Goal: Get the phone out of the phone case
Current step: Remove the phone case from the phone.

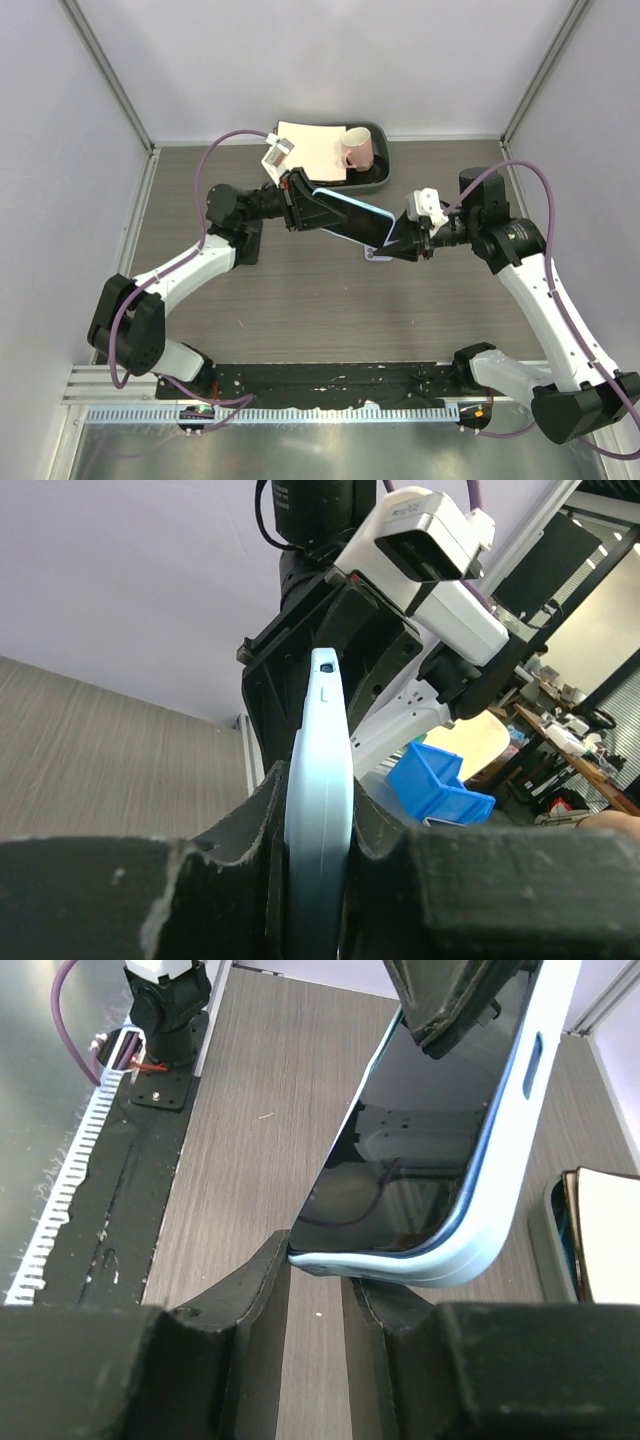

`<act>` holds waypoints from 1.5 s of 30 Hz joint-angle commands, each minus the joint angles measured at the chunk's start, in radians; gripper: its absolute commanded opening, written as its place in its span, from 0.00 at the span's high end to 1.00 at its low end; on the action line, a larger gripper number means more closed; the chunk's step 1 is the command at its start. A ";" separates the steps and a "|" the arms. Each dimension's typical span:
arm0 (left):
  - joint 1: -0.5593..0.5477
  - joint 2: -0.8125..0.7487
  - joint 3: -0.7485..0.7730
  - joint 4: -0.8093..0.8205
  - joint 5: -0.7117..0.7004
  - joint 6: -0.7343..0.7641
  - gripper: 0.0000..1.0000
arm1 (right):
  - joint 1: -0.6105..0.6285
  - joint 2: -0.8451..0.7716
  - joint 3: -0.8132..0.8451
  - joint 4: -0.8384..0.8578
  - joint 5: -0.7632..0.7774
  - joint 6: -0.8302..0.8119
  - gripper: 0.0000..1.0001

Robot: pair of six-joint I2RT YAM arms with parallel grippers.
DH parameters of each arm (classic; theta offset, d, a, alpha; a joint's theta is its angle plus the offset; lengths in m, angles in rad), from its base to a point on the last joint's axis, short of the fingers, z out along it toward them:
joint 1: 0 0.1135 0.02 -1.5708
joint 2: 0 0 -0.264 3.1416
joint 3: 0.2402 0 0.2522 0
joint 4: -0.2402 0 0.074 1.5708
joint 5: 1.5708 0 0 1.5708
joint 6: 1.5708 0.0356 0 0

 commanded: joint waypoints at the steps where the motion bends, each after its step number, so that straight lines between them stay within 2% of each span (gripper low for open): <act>1: 0.029 -0.016 0.055 0.001 -0.116 -0.028 1.00 | 0.013 -0.049 0.063 -0.098 -0.110 -0.224 0.87; 4: 0.024 -0.019 0.059 0.001 -0.111 -0.037 1.00 | 0.011 -0.043 0.074 -0.132 -0.121 -0.238 0.93; 9: 0.014 -0.028 0.053 0.016 -0.096 -0.036 1.00 | 0.013 -0.033 0.055 0.067 -0.095 -0.004 0.97; 10: 0.014 -0.029 0.050 0.017 -0.096 -0.033 1.00 | 0.013 -0.033 0.049 0.162 -0.083 0.127 0.95; 11: 0.012 -0.031 0.049 0.022 -0.096 -0.033 1.00 | 0.013 -0.034 0.029 0.212 -0.048 0.212 0.87; 15: 0.012 -0.034 0.049 0.034 -0.094 -0.031 1.00 | 0.014 -0.053 -0.006 0.266 -0.029 0.299 0.68; 17: 0.012 -0.034 0.049 0.039 -0.091 -0.033 1.00 | 0.013 -0.056 -0.044 0.368 -0.054 0.424 0.64; 19: 0.010 -0.034 0.050 0.039 -0.091 -0.033 1.00 | 0.011 -0.059 -0.067 0.452 -0.086 0.480 0.62; 23: 0.010 -0.039 0.047 0.039 -0.093 -0.033 1.00 | 0.011 -0.045 -0.074 0.474 -0.066 0.491 0.60; 27: 0.010 -0.042 0.044 0.045 -0.091 -0.034 1.00 | 0.011 -0.025 -0.118 0.653 0.011 0.685 0.59; 31: 0.010 -0.046 0.039 0.050 -0.090 -0.034 1.00 | 0.011 -0.013 -0.143 0.770 0.083 0.747 0.59; 36: 0.009 -0.049 0.033 0.054 -0.087 -0.033 1.00 | 0.011 -0.016 -0.146 0.766 0.046 0.745 0.60; 39: 0.009 -0.048 0.033 0.056 -0.090 -0.036 1.00 | 0.011 -0.022 -0.137 0.732 -0.004 0.694 0.65; 43: 0.009 -0.045 0.049 0.050 -0.093 -0.045 1.00 | 0.011 -0.031 -0.086 0.416 -0.026 0.425 0.62; 44: 0.009 -0.043 0.053 0.042 -0.091 -0.046 1.00 | 0.011 -0.031 -0.068 0.364 -0.026 0.312 0.63; 45: 0.007 -0.042 0.055 0.041 -0.093 -0.046 1.00 | 0.011 -0.037 -0.060 0.323 -0.029 0.270 0.64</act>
